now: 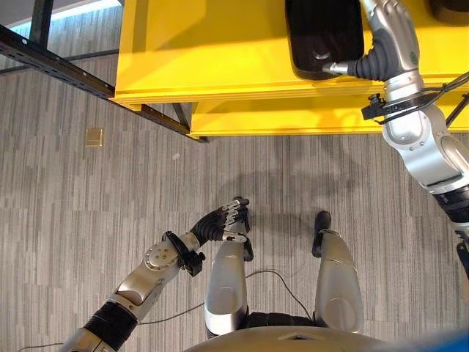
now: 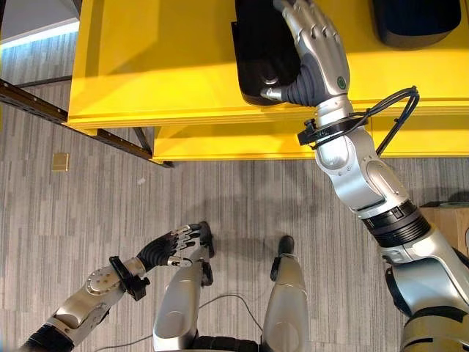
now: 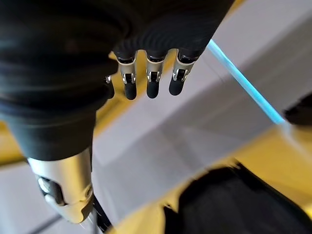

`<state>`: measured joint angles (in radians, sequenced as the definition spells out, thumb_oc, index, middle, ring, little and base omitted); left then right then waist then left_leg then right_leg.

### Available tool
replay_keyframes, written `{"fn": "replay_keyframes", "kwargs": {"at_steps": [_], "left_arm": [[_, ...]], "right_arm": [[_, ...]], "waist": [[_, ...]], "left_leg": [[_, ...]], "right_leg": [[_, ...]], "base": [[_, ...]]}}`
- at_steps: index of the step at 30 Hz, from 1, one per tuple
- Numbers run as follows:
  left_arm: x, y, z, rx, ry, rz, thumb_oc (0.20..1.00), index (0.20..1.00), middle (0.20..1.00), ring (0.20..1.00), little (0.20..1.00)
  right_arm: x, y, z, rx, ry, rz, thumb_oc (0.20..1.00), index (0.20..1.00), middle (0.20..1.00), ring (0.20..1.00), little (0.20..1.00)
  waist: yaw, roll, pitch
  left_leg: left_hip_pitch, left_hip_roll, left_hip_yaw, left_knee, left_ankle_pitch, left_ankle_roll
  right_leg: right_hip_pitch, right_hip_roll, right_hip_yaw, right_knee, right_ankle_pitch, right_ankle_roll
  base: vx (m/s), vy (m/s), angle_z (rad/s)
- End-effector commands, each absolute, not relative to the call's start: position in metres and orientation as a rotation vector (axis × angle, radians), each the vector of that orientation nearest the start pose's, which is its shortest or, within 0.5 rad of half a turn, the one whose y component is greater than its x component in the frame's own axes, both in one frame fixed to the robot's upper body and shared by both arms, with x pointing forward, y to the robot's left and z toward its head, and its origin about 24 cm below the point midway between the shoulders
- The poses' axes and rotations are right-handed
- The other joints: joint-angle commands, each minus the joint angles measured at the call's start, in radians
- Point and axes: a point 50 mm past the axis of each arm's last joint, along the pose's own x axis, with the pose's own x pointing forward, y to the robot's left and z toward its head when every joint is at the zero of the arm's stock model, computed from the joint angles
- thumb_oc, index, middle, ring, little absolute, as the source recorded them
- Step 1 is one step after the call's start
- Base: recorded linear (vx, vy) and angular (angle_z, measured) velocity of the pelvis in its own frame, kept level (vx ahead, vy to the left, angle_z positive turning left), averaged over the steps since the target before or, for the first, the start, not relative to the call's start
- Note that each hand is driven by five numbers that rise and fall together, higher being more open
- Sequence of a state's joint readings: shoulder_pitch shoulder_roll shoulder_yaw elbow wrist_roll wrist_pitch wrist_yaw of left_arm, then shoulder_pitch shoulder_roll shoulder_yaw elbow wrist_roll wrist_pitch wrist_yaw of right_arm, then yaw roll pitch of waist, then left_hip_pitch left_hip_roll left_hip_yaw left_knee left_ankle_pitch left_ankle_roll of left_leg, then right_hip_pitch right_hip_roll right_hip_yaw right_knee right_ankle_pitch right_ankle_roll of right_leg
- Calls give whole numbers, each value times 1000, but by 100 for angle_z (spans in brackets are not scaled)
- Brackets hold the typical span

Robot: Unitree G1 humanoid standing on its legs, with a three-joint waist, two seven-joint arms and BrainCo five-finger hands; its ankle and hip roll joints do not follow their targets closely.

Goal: Move parts from the plastic box to the shelf.

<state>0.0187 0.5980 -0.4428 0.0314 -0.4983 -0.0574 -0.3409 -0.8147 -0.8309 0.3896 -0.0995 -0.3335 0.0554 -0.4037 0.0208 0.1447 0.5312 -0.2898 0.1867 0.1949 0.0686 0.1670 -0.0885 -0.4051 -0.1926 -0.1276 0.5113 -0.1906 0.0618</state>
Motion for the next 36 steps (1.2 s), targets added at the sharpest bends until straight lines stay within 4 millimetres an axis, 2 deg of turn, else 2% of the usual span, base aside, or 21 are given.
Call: {"fn": "replay_keyframes", "kwargs": {"at_steps": [1, 4, 9, 14, 16, 17, 22, 28, 29, 36], "left_arm": [[213, 141, 22, 18, 151, -745, 1000, 1000, 1000, 1000, 1000], [214, 140, 22, 10, 149, -736, 1000, 1000, 1000, 1000, 1000], [214, 143, 19, -9, 146, -697, 1000, 1000, 1000, 1000, 1000], [215, 147, 18, -33, 133, -639, 1000, 1000, 1000, 1000, 1000], [215, 150, 19, -50, 124, -613, 1000, 1000, 1000, 1000, 1000], [214, 151, 20, -57, 120, -605, 1000, 1000, 1000, 1000, 1000], [211, 152, 17, -57, 127, -579, 1000, 1000, 1000, 1000, 1000], [212, 150, 18, -45, 123, -578, 1000, 1000, 1000, 1000, 1000], [234, 153, 28, -95, 132, -628, 1000, 1000, 1000, 1000, 1000], [230, 155, 25, -118, 130, -610, 1000, 1000, 1000, 1000, 1000]], "right_arm": [[287, -152, 315, -968, -1117, -182, 1000, 1000, 1000, 1000, 1000], [287, -152, 306, -972, -1077, -160, 1000, 1000, 1000, 1000, 1000], [285, -164, 270, -958, -938, -68, 1000, 1000, 1000, 1000, 1000], [268, -168, 233, -889, -848, 78, 1000, 1000, 1000, 1000, 1000], [257, -171, 220, -846, -818, 132, 1000, 1000, 1000, 1000, 1000], [251, -173, 209, -756, -774, 187, 1000, 1000, 1000, 1000, 1000], [241, -171, 189, -609, -707, 281, 1000, 1000, 1000, 1000, 1000], [246, -169, 187, -562, -690, 277, 1000, 1000, 1000, 1000, 1000], [270, -147, 216, -714, -819, 361, 1000, 1000, 1000, 1000, 1000], [271, -149, 222, -696, -821, 346, 1000, 1000, 1000, 1000, 1000]], "waist": [[-13, -18, -15], [-21, -20, -23], [-53, -36, -48], [-91, -60, -69], [-104, -71, -78], [-112, -80, -86], [-123, -100, -108], [-116, -100, -112], [3, -114, -129], [3, -106, -109]], "left_leg": [[105, -9, -3, 31, -151, 3], [117, -7, 2, 25, -151, 2], [149, 3, 17, 8, -151, 1], [177, 14, 39, -13, -151, 1], [193, 18, 50, -23, -151, 3], [208, 16, 56, -31, -154, 4], [226, 21, 66, -34, -155, 8], [226, 20, 63, -29, -160, 12], [159, -58, -58, -83, -128, 37], [143, -60, -56, -66, -131, 37]], "right_leg": [[81, 64, -55, -43, -31, -24], [92, 64, -54, -53, -29, -24], [127, 66, -49, -87, -19, -22], [159, 73, -39, -136, 1, -17], [178, 74, -38, -157, 9, -12], [199, 74, -38, -174, 9, -8], [228, 81, -33, -192, 14, -7], [235, 87, -35, -198, 11, -11], [278, 94, -96, -339, 84, 13], [263, 93, -96, -314, 73, 8]], "base": [[-7, 72, 1], [-4, 52, -2], [2, 63, -4], [-15, 42, -4], [-17, 25, -17], [0, 6, -16], [6, -10, -4], [-2, -1, -1], [0, 0, 0], [19, 20, 1]]}}
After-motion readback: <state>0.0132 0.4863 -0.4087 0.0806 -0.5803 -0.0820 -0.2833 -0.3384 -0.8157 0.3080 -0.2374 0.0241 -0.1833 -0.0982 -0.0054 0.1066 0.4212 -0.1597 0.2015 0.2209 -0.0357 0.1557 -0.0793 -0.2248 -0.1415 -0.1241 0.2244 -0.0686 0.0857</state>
